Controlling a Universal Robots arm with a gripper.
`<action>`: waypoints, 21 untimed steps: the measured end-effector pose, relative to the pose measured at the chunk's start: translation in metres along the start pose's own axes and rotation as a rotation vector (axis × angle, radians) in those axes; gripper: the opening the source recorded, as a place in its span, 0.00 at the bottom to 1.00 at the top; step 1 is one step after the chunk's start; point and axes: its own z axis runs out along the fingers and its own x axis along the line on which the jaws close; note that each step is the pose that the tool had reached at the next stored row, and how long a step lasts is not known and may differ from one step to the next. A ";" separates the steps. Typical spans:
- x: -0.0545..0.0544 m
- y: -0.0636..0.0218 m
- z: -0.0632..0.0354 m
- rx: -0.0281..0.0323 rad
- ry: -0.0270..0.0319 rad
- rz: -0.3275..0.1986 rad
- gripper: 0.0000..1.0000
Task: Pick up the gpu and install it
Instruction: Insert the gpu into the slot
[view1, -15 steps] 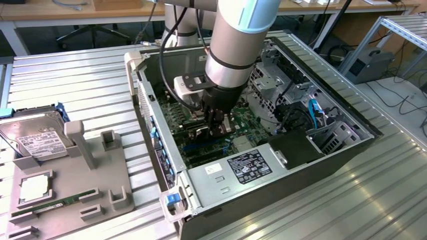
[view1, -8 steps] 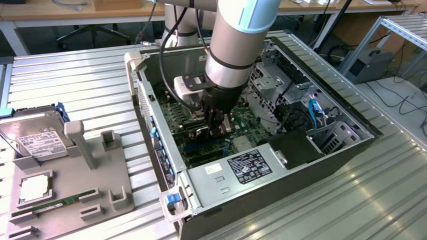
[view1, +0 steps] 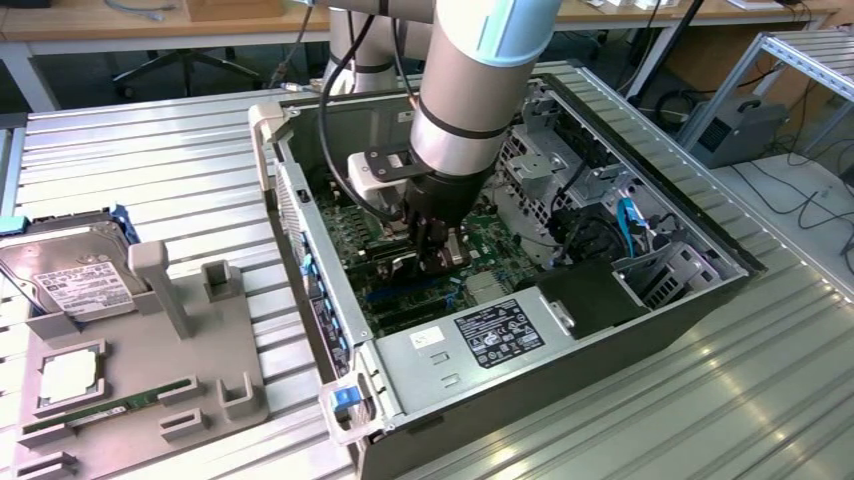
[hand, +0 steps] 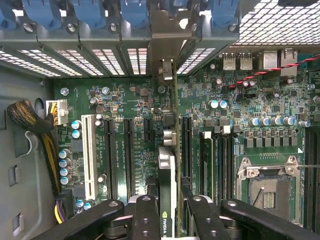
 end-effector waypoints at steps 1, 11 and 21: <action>0.000 0.0000 0.0000 0.0000 0.0000 0.000 0.27; 0.000 0.0000 -0.0001 0.0000 0.0003 0.000 0.47; -0.001 0.0002 -0.0101 0.0001 0.0032 0.000 0.47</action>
